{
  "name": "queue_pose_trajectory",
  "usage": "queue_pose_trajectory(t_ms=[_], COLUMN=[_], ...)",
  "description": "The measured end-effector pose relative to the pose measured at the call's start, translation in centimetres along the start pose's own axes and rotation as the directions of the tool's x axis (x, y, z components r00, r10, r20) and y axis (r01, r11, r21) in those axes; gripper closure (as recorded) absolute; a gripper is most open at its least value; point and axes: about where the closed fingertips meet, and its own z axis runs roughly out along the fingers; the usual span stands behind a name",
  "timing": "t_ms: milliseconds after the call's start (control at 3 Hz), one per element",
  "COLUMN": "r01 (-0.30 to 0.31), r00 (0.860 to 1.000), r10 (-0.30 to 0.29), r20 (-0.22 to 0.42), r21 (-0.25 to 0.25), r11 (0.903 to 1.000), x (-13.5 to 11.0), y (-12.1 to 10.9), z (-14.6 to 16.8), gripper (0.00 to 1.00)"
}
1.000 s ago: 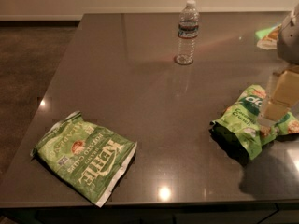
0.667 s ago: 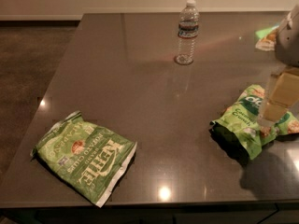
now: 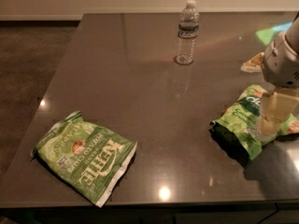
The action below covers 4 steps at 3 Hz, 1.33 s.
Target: Move green rice chip bag near green jalapeno chip bag
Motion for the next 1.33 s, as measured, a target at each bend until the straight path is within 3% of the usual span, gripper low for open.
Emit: queue_pose_trajectory(t_ms=[333, 667, 1333], r01=[0.076, 0.153, 0.225], r00=[0.997, 0.988, 0.974], r10=[-0.074, -0.149, -0.222], r20=[0.028, 0.046, 0.036], r21=[-0.070, -0.124, -0.173], r11=[0.9947, 0.9803, 0.9589], x=[0.4, 0.5, 0.9], y=[0.5, 1.3, 2.3], z=[2.0, 3.4, 4.6], gripper=[0.00, 0.00, 0.42])
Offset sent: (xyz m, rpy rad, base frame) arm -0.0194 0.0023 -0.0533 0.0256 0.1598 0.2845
